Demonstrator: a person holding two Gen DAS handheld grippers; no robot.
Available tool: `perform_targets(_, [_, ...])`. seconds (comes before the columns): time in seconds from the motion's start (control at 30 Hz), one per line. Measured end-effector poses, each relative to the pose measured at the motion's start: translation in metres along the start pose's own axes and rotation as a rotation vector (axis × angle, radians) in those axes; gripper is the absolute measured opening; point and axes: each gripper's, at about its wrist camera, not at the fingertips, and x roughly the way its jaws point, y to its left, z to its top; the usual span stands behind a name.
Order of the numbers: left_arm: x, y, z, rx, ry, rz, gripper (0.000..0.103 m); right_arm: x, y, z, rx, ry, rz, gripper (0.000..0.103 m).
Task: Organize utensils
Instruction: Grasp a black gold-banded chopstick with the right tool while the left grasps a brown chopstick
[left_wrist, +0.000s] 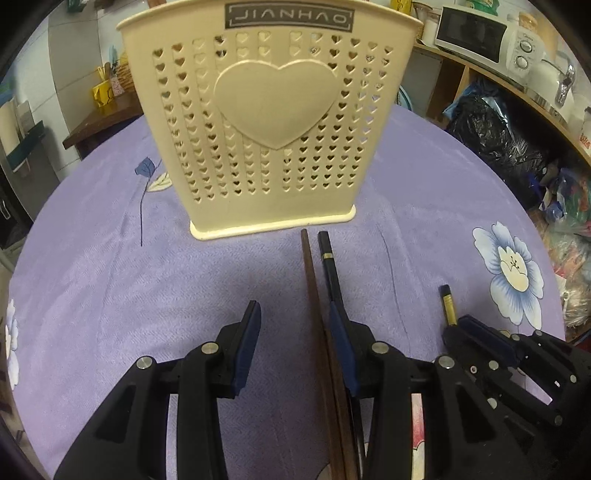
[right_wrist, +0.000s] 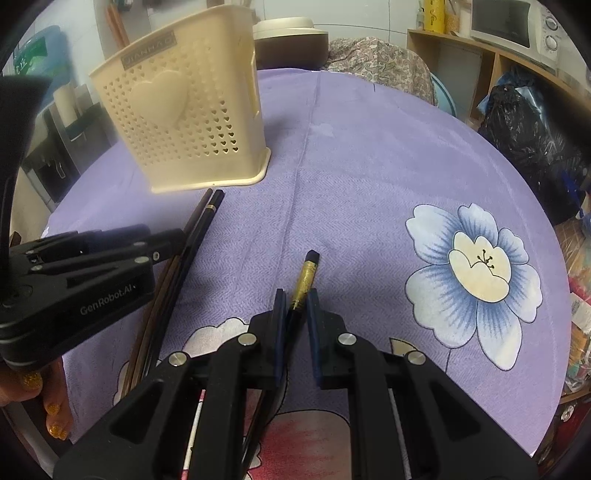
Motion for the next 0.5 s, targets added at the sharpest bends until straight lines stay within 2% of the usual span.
perform_targets(0.23, [0.006, -0.012, 0.002, 0.022, 0.008, 0.028, 0.039, 0.001, 0.001, 0.001, -0.001, 0.001, -0.007, 0.012])
perform_targets(0.4, [0.018, -0.018, 0.017, 0.04, 0.016, 0.066, 0.039, 0.004, -0.001, 0.006, 0.028, 0.01, 0.0, 0.013])
perform_targets(0.5, [0.022, -0.019, 0.024, 0.041, 0.012, 0.075, 0.031, 0.008, -0.001, 0.011, 0.054, 0.016, 0.0, 0.013])
